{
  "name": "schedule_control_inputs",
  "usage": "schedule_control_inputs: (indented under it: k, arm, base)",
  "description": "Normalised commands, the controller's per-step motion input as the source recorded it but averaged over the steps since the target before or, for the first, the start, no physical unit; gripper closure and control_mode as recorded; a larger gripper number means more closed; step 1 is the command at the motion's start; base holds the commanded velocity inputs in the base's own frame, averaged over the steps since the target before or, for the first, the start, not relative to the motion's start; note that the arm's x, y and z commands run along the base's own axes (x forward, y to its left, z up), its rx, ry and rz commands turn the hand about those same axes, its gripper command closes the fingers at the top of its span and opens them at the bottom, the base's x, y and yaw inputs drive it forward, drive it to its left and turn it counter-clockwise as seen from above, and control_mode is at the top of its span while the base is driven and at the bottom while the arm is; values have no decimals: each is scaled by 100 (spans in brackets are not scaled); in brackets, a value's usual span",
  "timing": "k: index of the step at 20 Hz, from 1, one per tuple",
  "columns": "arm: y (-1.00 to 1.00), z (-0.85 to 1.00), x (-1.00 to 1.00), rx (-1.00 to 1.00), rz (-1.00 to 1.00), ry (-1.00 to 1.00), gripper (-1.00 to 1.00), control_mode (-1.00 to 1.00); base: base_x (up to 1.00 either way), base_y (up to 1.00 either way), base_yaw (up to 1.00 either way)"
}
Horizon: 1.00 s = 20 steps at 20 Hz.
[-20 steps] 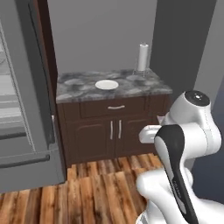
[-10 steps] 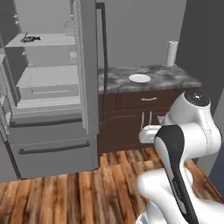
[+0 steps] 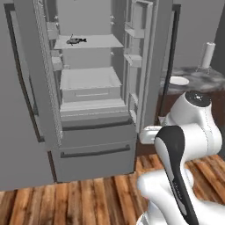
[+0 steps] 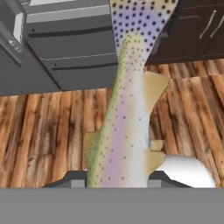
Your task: Place the fish on the counter behind the older fish on the same shelf of the fridge to maintain FIFO order. Close the fridge door when finished.
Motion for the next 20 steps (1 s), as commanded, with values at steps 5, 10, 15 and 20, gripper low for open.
schedule_control_inputs:
  k: [5, 10, 15, 20]
  arm:
    - [0, 0, 0, 0, 0, 0, 100, 100]
    - [0, 0, 0, 0, 0, 0, 100, 100]
    - [0, 0, 0, 0, 0, 0, 100, 100]
    - [0, 0, 0, 0, 0, 0, 100, 100]
  base:
    - [89, 81, 0]
    - [62, -8, 0]
    - [63, -12, 0]
    - [75, -1, 0]
